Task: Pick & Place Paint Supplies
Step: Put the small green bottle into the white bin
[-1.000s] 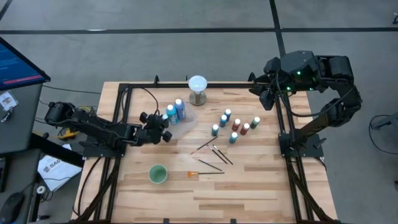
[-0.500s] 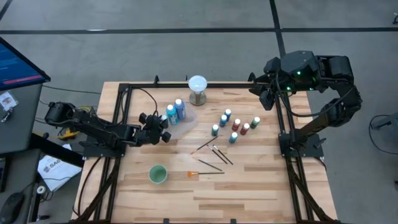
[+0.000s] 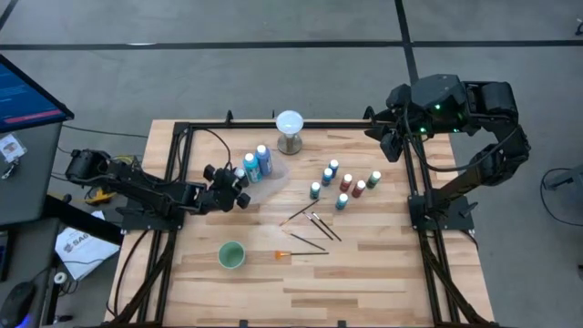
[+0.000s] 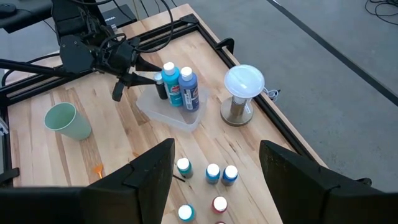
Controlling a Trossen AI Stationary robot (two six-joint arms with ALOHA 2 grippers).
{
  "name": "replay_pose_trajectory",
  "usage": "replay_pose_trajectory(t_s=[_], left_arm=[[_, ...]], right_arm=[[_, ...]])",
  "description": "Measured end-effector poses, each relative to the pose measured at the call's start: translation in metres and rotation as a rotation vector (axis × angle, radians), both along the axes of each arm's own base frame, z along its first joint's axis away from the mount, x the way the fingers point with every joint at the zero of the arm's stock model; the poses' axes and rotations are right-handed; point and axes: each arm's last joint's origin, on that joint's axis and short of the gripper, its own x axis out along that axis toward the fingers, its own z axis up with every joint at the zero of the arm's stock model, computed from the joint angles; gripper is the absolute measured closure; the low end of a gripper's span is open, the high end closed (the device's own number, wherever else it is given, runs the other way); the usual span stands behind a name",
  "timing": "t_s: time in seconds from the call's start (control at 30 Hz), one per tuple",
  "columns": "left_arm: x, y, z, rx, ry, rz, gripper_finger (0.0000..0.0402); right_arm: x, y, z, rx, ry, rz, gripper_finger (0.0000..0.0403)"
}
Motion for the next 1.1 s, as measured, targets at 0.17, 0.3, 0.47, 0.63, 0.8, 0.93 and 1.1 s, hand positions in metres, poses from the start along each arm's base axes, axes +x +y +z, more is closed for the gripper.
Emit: replay_pose_trajectory(t_s=[0.17,0.3,0.47,0.63,0.8,0.93,1.1], left_arm=[[-0.002,0.0,0.016,-0.024,-0.074,-0.034,0.0268],[-0.01,0.0,0.036,-0.01,-0.145,-0.07,0.0249],[-0.026,0.002,0.062,0.007,-0.273,-0.087,0.0223],[-0.044,0.004,0.087,0.013,-0.434,-0.105,0.0203],[-0.057,0.005,0.109,0.091,-0.54,-0.179,0.0194],[-0.066,0.006,0.126,0.166,-0.625,-0.212,0.0192],[-0.079,0.008,0.139,0.214,-0.72,-0.203,0.0192]], right_arm=[[0.012,-0.004,-0.005,0.0,0.03,-0.016,0.0172],[0.033,-0.011,-0.02,-0.014,0.118,-0.018,0.0172],[0.048,-0.027,-0.05,0.045,0.256,-0.03,0.0172],[0.036,-0.041,-0.083,0.203,0.361,-0.022,0.0172],[0.005,-0.045,-0.116,0.29,0.43,-0.154,0.0172],[-0.02,-0.043,-0.142,0.351,0.424,-0.264,0.0172],[-0.04,-0.04,-0.174,0.417,0.465,-0.375,0.0172]])
